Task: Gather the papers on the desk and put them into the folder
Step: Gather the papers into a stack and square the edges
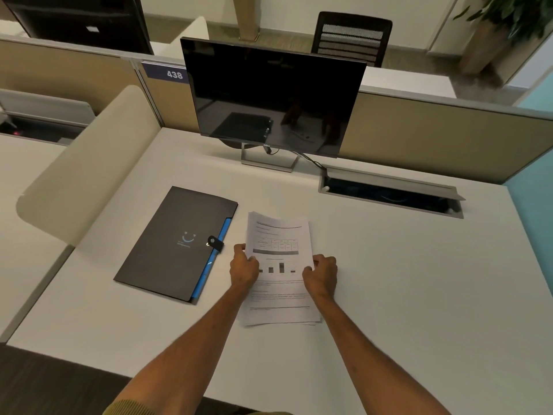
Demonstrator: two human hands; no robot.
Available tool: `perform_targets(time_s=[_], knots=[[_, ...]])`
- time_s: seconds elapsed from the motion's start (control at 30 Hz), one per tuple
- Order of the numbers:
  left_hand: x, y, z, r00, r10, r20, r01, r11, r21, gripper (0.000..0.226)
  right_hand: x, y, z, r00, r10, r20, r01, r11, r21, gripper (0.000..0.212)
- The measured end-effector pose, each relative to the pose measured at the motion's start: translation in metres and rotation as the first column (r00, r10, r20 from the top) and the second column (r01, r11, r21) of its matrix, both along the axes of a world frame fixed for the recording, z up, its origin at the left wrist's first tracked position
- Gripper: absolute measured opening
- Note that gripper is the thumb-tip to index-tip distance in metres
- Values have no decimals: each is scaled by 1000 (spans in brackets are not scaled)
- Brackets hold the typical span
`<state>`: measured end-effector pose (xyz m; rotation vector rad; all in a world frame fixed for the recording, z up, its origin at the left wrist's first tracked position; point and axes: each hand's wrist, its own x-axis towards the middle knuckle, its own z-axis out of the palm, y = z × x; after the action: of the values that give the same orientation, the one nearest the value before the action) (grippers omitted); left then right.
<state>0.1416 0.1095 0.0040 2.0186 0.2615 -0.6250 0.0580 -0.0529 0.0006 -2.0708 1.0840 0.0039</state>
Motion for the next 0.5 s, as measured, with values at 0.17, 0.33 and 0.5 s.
perform_targets(time_s=[0.17, 0.33, 0.5], knots=[[-8, -2, 9, 997, -9, 74, 17, 994, -109, 35, -8, -16, 6, 998, -39, 47, 37, 998, 45, 60], [-13, -4, 25, 981, -27, 192, 74, 966, -246, 28, -6, -34, 21, 953, -219, 208, 108, 891, 441, 54], [-15, -8, 40, 955, 21, 296, 79, 944, -322, 22, -5, -40, 35, 909, -218, 355, 59, 911, 407, 19]])
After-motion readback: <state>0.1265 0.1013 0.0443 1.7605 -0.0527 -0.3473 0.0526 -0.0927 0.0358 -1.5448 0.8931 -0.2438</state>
